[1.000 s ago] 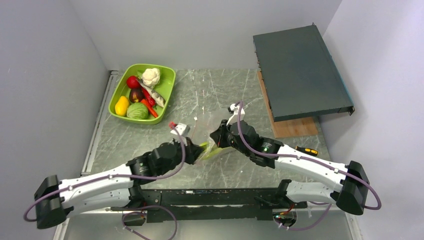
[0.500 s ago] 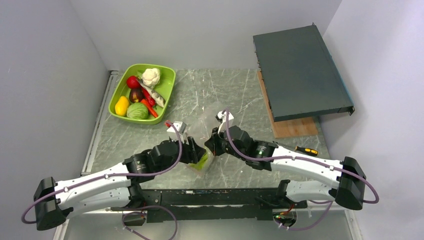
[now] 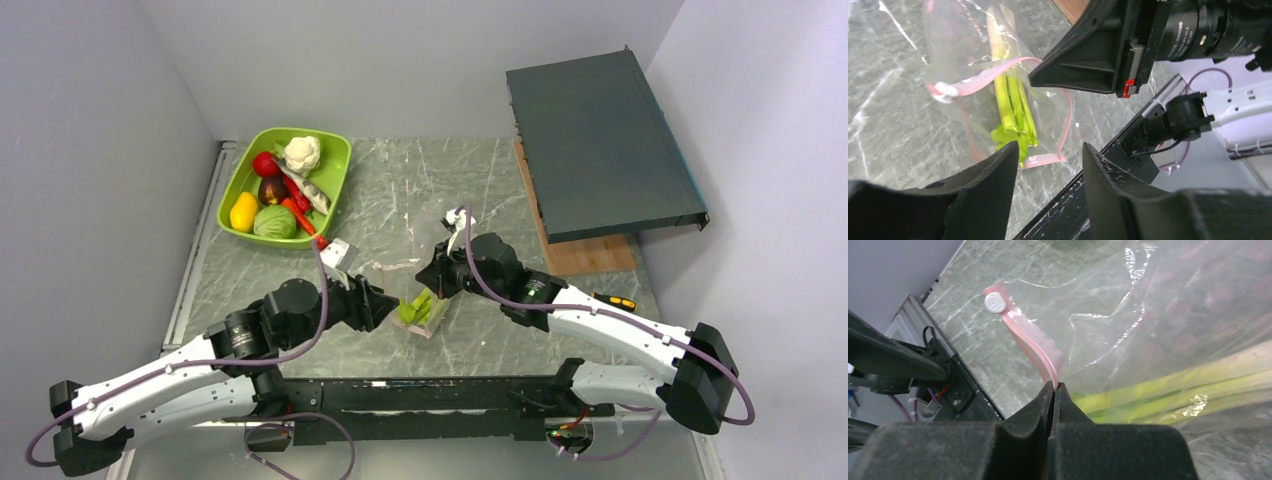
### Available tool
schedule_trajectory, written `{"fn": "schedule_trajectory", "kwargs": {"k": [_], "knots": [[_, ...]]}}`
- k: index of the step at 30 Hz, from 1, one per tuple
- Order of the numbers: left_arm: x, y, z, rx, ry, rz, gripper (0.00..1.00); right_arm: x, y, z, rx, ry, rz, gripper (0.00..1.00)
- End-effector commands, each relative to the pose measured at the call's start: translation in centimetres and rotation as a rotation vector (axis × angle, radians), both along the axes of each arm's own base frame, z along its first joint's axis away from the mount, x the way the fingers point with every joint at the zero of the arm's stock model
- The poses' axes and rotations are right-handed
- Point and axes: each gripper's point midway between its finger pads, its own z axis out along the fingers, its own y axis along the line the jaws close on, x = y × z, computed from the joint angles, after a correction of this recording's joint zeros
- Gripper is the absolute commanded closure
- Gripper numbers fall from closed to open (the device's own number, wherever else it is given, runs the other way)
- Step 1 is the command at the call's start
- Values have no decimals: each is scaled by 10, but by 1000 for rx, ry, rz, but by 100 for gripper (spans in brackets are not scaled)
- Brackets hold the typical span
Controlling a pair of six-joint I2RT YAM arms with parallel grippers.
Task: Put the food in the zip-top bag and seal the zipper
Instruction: Adjust the fake vegetable in the zipper food storage bag.
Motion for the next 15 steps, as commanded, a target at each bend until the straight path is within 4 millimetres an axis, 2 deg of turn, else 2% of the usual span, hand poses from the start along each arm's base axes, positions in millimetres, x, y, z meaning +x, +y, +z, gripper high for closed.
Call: {"fn": "schedule_trajectory", "kwargs": {"k": [1, 4, 9, 15], "knots": [[-10, -28, -4, 2, 19, -131, 50, -5, 16, 24, 103, -23, 62, 100], [-9, -43, -17, 3, 59, -145, 59, -2, 15, 29, 122, -17, 38, 100], [8, -48, -47, 55, 78, -71, 72, -1, 14, 35, 139, -23, 24, 100], [23, -54, -70, 70, 67, -12, 66, -2, 15, 38, 156, -29, 27, 100]]}}
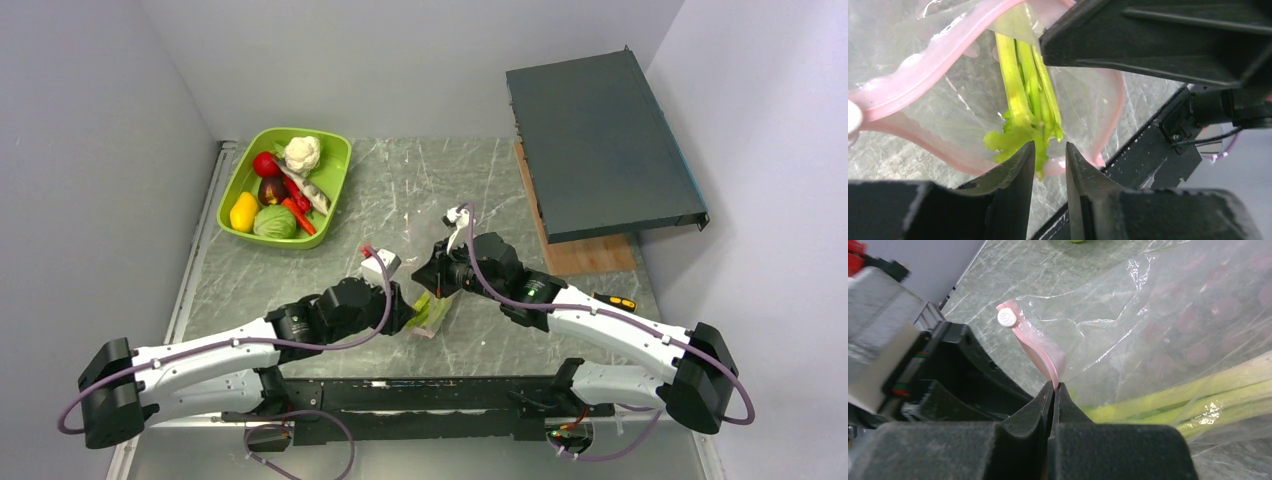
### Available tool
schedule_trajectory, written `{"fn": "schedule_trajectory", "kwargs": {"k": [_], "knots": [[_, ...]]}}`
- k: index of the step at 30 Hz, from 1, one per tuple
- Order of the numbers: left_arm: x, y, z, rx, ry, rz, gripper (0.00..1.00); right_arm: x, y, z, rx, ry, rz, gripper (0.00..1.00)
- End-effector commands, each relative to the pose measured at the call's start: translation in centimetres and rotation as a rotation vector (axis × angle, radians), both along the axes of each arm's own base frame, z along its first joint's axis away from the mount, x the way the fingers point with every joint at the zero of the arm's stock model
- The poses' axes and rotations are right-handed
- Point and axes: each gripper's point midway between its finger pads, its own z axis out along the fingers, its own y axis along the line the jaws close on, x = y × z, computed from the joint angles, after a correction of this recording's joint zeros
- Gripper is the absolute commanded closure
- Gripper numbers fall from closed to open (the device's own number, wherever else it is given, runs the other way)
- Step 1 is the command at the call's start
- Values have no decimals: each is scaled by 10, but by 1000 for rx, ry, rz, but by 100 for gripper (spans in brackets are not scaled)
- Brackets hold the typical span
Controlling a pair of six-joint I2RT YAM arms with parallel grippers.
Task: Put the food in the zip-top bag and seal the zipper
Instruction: Adjust the fake vegetable in the zipper food storage bag.
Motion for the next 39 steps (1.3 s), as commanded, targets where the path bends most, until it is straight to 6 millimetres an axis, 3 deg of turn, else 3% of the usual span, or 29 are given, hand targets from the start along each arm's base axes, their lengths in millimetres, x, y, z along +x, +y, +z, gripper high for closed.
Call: {"fn": "schedule_trajectory", "kwargs": {"k": [1, 11, 26, 32, 39], "knots": [[18, -12, 9, -69, -53, 61, 64, 3, 7, 29, 97, -50, 3, 100], [31, -32, -22, 30, -58, 43, 52, 2, 13, 31, 107, -45, 26, 100], [40, -29, -64, 193, -52, 46, 40, -1, 13, 30, 116, -41, 33, 100], [39, -32, -85, 248, -25, 31, 39, -1, 14, 29, 117, -34, 37, 100], [45, -29, -89, 283, -43, 40, 42, -1, 12, 30, 117, -34, 30, 100]]}}
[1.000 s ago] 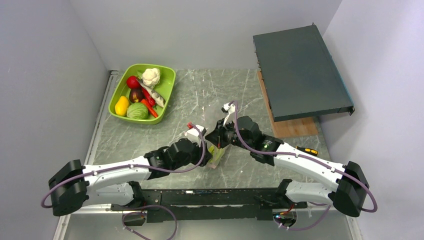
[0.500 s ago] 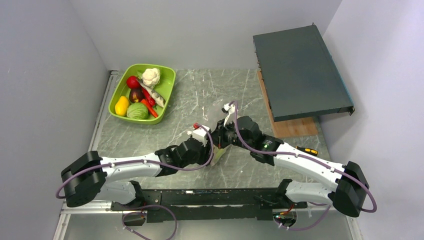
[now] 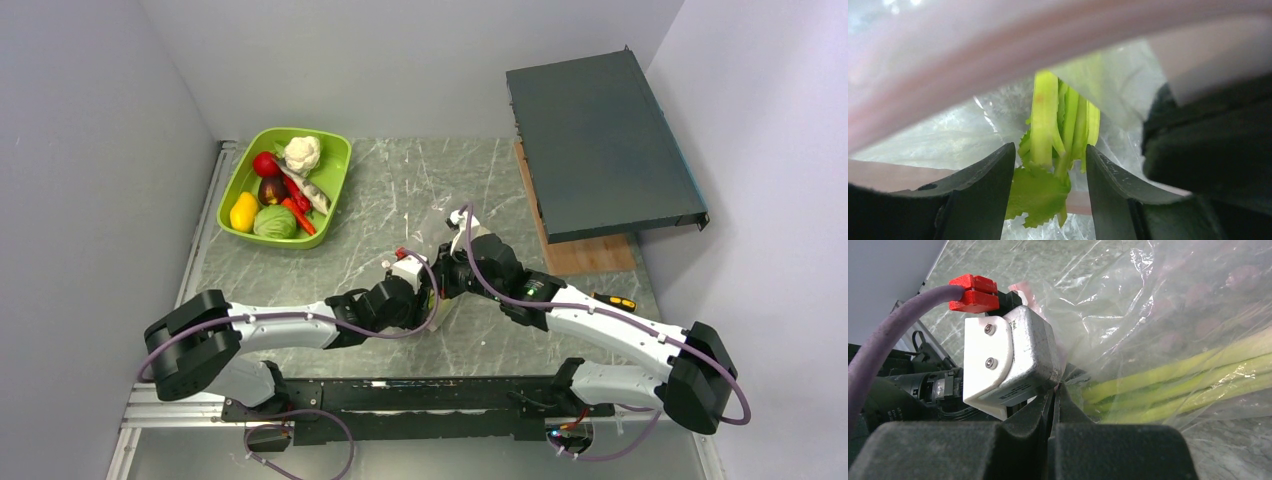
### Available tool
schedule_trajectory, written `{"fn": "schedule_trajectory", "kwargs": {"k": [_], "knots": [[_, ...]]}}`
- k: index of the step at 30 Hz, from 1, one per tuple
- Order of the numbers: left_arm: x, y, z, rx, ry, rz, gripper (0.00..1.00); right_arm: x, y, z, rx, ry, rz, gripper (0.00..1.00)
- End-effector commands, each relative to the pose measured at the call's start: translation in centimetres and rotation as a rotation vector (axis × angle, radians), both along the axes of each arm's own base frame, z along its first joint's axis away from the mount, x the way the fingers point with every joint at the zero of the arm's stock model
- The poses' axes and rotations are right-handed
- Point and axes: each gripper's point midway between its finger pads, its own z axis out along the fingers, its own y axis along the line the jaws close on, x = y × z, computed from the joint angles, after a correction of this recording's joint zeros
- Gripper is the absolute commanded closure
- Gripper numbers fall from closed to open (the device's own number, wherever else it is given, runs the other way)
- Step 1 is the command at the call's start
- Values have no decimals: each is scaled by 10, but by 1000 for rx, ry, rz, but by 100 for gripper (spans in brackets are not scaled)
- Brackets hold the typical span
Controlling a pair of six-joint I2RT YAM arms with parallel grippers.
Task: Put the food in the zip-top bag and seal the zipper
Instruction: Adjust the fake vegetable in the zipper food storage bag.
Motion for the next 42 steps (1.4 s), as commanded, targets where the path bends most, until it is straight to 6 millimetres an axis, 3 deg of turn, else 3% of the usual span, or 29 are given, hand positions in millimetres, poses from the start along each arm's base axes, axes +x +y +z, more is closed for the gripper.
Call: {"fn": "schedule_trajectory", "kwargs": {"k": [1, 4, 10, 14, 21, 24, 28, 35, 42], "knots": [[2, -7, 2, 37, -24, -48, 47, -8, 26, 54, 175, -81, 86, 100], [2, -15, 1, 20, -16, -62, 63, -8, 26, 54, 184, -81, 90, 100], [7, -25, -5, 61, 14, -52, 75, -13, 29, 52, 205, -59, 102, 100], [13, -24, 6, 68, -17, -38, 100, -10, 22, 52, 203, -61, 60, 100], [-1, -13, 83, -143, -116, -46, 100, 22, -19, 50, 162, -54, -254, 100], [-8, -1, 121, -227, -138, -29, 100, 28, -24, 58, 170, -59, -310, 100], [-16, 16, 149, -275, -108, 26, 100, 38, -32, 68, 188, -45, -397, 100], [-10, 33, 216, -303, -202, 57, 100, 35, -16, 91, 289, 82, -419, 100], [19, 70, 302, -243, -396, 225, 100, 31, 5, 114, 359, 150, -364, 100]]}}
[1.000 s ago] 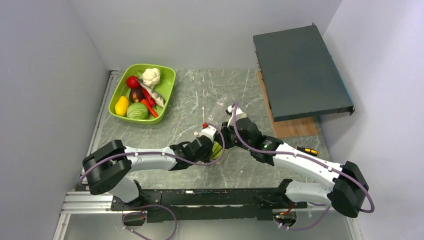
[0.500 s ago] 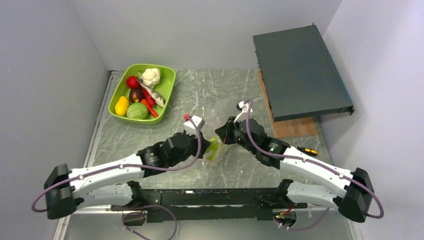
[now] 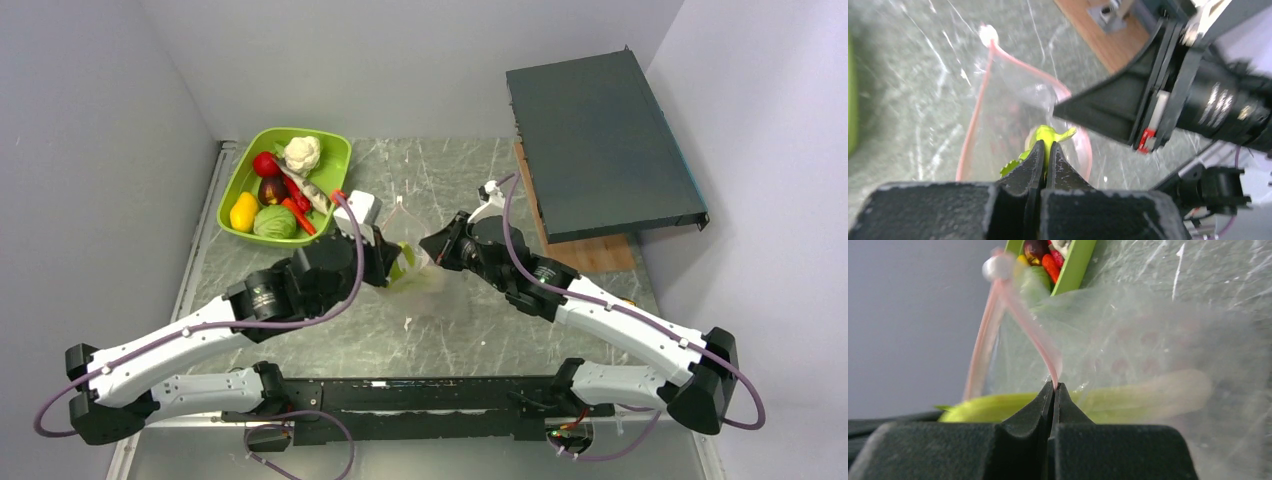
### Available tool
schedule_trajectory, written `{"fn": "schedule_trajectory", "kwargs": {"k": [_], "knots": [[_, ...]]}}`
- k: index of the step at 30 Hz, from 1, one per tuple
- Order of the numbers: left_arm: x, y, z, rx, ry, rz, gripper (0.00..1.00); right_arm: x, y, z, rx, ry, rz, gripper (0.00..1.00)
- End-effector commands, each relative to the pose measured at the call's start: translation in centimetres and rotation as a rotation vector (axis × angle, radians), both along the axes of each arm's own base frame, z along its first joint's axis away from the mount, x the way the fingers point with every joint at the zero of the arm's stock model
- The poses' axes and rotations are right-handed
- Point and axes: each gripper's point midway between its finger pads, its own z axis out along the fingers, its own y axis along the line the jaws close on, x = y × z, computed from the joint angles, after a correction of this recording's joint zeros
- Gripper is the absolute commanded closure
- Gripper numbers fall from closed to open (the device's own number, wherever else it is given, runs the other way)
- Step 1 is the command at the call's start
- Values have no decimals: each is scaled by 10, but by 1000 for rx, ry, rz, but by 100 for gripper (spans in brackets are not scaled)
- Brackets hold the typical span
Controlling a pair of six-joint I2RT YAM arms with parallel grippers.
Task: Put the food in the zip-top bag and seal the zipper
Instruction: Adjust the fake vegetable in the zipper food storage bag.
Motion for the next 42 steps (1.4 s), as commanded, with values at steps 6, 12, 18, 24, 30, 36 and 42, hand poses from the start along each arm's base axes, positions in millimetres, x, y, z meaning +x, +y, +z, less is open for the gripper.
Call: {"fn": "schedule_trajectory", "kwargs": {"k": [6, 12, 18, 24, 30, 36, 42], "knots": [[34, 38, 107, 95, -224, 203, 100, -8, 23, 59, 174, 37, 67, 100], [46, 31, 130, 66, -290, 181, 100, -8, 34, 59, 287, 110, 116, 100], [52, 22, 90, 68, -255, 174, 100, -1, 32, 58, 414, 178, 127, 100], [54, 23, 74, 62, -235, 189, 100, 5, 35, 54, 478, 216, 116, 100], [66, 24, 60, 59, -336, 239, 100, 13, 44, 45, 510, 248, 117, 100], [76, 27, 49, 50, -401, 299, 100, 20, 48, 38, 519, 270, 118, 100], [82, 31, 58, 74, -467, 331, 100, 24, 48, 30, 525, 289, 117, 100]]}}
